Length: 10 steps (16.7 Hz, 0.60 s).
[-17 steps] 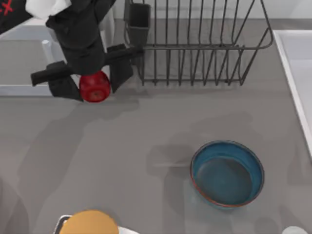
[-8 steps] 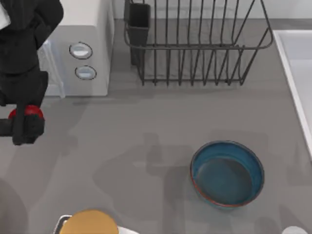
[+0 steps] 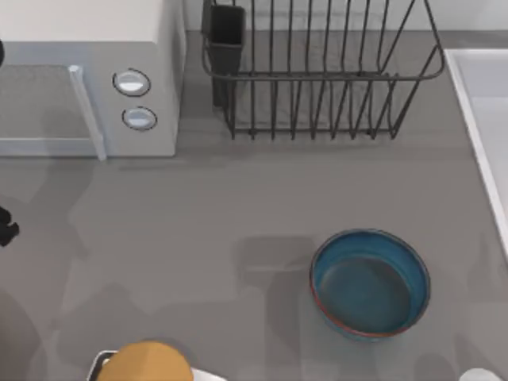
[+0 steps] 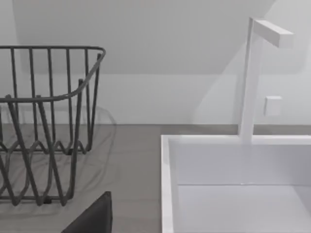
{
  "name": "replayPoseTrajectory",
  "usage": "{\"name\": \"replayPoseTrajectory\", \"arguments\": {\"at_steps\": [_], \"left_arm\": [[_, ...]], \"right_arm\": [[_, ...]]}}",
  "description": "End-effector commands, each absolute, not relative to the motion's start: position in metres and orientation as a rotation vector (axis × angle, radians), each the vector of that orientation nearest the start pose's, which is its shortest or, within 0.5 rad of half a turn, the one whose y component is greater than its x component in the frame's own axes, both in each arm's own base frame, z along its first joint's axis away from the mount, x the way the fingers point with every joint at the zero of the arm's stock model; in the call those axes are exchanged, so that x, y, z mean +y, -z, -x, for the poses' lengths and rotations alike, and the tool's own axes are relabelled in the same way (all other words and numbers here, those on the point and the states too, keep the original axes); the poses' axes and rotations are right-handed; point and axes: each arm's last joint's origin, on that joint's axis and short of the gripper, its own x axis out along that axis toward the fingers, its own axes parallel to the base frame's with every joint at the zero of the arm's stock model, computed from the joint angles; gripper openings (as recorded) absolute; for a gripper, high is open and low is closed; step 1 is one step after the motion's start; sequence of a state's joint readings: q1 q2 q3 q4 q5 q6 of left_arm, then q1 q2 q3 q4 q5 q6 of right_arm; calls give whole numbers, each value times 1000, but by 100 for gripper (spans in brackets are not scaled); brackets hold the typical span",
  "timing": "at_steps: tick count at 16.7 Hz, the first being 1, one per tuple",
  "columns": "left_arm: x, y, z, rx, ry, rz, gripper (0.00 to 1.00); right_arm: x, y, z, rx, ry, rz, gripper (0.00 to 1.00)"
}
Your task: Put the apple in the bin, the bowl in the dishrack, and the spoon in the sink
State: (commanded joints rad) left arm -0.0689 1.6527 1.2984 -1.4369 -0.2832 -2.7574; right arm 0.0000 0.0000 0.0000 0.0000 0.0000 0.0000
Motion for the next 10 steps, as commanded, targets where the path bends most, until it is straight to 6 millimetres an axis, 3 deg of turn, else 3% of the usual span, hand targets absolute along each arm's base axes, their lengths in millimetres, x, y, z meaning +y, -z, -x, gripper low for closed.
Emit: {"name": "replayPoseTrajectory", "arguments": {"at_steps": [6, 10], "left_arm": [[25, -258, -263, -301, -2188, 1817, 0], [30, -262, -262, -379, -2188, 1858, 0]], "right_arm": [[-1, -160, -106, 0, 0, 0, 100], [-1, -160, -106, 0, 0, 0, 100]]}}
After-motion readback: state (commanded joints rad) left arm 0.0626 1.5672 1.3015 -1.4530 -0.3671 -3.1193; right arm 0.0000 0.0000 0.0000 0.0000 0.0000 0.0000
